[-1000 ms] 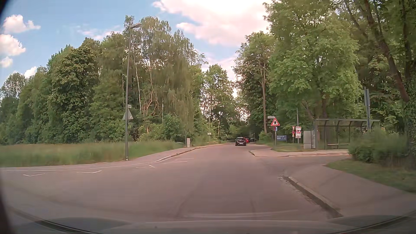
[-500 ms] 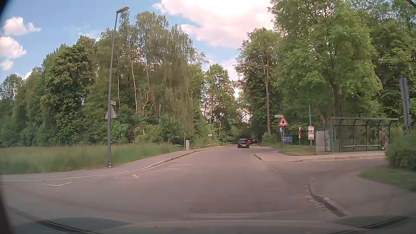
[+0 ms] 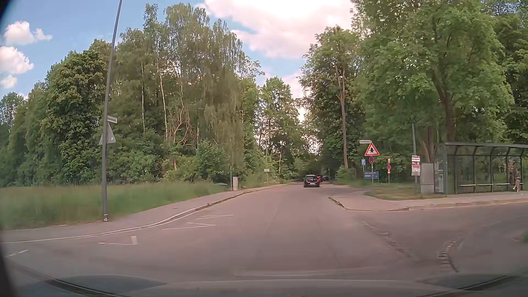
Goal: Follow the waypoints while adhering to traffic rules and regulations
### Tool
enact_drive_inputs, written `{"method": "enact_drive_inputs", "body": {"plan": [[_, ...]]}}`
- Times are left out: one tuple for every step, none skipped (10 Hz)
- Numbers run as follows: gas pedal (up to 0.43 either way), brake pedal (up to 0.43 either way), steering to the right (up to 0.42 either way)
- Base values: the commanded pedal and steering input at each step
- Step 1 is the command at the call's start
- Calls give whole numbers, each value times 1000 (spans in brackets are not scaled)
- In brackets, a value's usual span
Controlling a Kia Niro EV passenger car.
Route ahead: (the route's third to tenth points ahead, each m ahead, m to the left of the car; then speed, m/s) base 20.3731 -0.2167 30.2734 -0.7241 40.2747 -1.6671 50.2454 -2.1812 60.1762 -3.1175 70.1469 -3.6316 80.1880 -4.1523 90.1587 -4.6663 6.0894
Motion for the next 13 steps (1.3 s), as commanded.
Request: {"method": "enact_drive_inputs", "body": {"plan": [[118, 18, 8], [118, 18, 11], [118, 18, 11], [118, 18, 12], [118, 18, 15], [110, 18, 19], [110, 18, 23], [110, 18, 24], [110, 18, 24], [110, 18, 23], [110, 18, 18], [110, 18, 15], [87, 18, 15]]}}
